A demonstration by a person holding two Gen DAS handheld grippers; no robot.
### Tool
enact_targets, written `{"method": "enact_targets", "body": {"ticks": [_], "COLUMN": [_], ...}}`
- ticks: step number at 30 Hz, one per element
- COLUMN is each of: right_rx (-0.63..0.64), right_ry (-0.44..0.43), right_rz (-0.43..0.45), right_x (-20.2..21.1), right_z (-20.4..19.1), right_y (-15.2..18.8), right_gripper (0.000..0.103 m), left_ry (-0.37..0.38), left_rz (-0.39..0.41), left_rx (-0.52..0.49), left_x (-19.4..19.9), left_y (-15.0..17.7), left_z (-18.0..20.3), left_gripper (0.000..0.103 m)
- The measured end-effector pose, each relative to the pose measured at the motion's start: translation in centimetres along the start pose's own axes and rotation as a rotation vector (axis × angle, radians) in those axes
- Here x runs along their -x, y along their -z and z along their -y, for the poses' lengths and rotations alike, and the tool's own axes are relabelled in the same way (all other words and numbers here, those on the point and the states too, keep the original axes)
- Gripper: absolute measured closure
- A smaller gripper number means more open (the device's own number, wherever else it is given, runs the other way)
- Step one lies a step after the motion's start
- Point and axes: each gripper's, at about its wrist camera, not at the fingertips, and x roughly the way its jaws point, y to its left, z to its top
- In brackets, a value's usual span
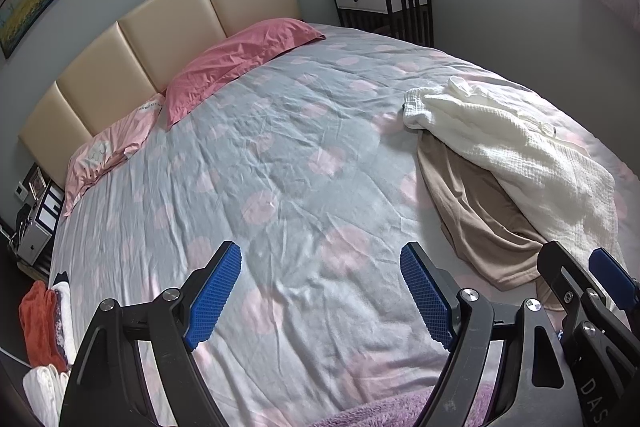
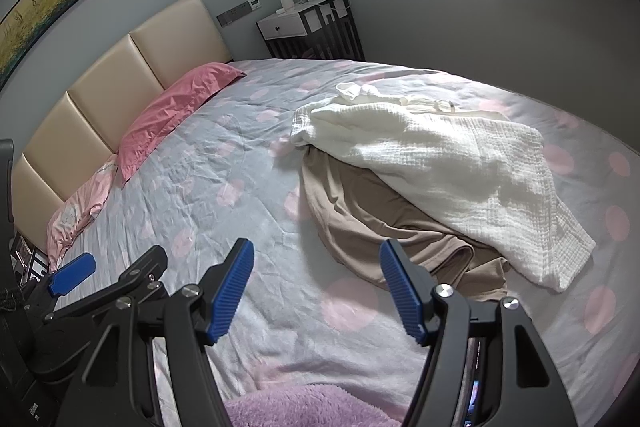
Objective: Fold clothes
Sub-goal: 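Move both open grippers toward the white muslin shirt on the bed, then grasp the white shirt with the right gripper and lift it off the bed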
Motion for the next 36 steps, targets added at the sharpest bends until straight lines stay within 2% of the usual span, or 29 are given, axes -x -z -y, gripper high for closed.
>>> {"method": "enact_targets", "body": {"ticks": [9,17,21,24,29,31,34,36], "right_rx": [0.051,0.209,0.346,0.447,0.53,0.513,0.466,0.422], "right_ry": [-0.06,-0.026,-0.019,0.039,0.172,0.191,0.209,0.215], "right_rz": [-0.011,-0.064,-0.117,-0.133,-0.213,-0.249,-0.297,-0.292], "right_x": [-0.6,-4.0,-7.6,-11.4,-19.0,-21.1,-23.9,-24.3], "right_z": [-0.2,1.2,2.5,4.0,7.6,9.0,11.0,11.8], "right_y": [-0.8,-5.3,-7.5,-8.5,-9.3,-9.2,-9.0,-9.1], "right_gripper": [0.038,0.038,0.038,0.038,0.038,0.039,0.048,0.065], "left_ry": [0.014,-0.016,-0.043,-0.067,-0.1,-0.111,-0.123,-0.125], "left_rz": [-0.031,-0.055,-0.078,-0.099,-0.152,-0.176,-0.211,-0.231], "left_rx": [0.03,0.073,0.099,0.124,0.179,0.207,0.249,0.266], "left_x": [-0.9,-2.3,-3.5,-4.4,-6.2,-6.9,-7.9,-8.5], "left_y": [0.0,0.3,0.9,1.7,3.6,4.4,5.6,6.3], "left_z": [-1.5,-4.9,-7.3,-9.1,-12.2,-13.4,-15.0,-15.8], "left_gripper": [0.02,0.02,0.02,0.02,0.02,0.02,0.02,0.02]}}
